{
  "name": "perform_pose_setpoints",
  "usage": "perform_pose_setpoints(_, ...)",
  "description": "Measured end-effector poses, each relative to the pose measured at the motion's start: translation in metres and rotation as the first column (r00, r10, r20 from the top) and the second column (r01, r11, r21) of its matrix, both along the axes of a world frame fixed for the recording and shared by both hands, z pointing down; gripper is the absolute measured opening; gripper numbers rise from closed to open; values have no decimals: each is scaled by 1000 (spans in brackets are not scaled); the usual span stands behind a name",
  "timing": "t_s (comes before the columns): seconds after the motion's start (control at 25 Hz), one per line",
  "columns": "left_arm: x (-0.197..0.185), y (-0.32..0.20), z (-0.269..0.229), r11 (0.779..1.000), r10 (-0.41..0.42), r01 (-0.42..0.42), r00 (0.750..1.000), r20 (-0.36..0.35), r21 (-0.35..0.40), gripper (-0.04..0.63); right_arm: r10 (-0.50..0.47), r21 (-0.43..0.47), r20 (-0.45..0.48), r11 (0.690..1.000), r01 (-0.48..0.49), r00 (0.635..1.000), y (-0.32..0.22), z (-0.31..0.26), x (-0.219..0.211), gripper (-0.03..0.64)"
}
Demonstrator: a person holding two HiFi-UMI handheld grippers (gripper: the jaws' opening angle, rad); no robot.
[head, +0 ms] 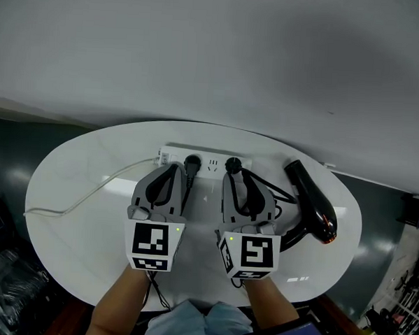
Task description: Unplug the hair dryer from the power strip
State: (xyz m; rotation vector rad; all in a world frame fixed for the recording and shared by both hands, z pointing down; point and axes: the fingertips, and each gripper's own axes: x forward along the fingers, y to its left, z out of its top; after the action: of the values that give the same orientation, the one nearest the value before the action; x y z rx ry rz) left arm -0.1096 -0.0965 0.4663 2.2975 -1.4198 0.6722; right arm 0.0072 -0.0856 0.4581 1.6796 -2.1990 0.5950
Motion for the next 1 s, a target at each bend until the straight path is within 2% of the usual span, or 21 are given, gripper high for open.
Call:
perform_pose_setpoints(0.12,1,0,0,1000,17,-17,1000,23,6,0,6,-7,-7,1000,-6,1000,-2,2,-1,131)
perform_pose_setpoints(0.4,8,2,-1,999,45,-45,999,0,2,0,15,-15,-14,1000,-15,1000,-3,3,-2,138)
perform_pose_setpoints(0.76,8,1,0,999,41,-41,999,-26,-2,0,23,-13,-9,1000,-24,1000,-7,3,-2,138)
perform_pose_setpoints(1.0,9,2,1,998,64,-64,998,-5,-3,0,25,-24,-19,999,-25,1000,-9,7,-4,144)
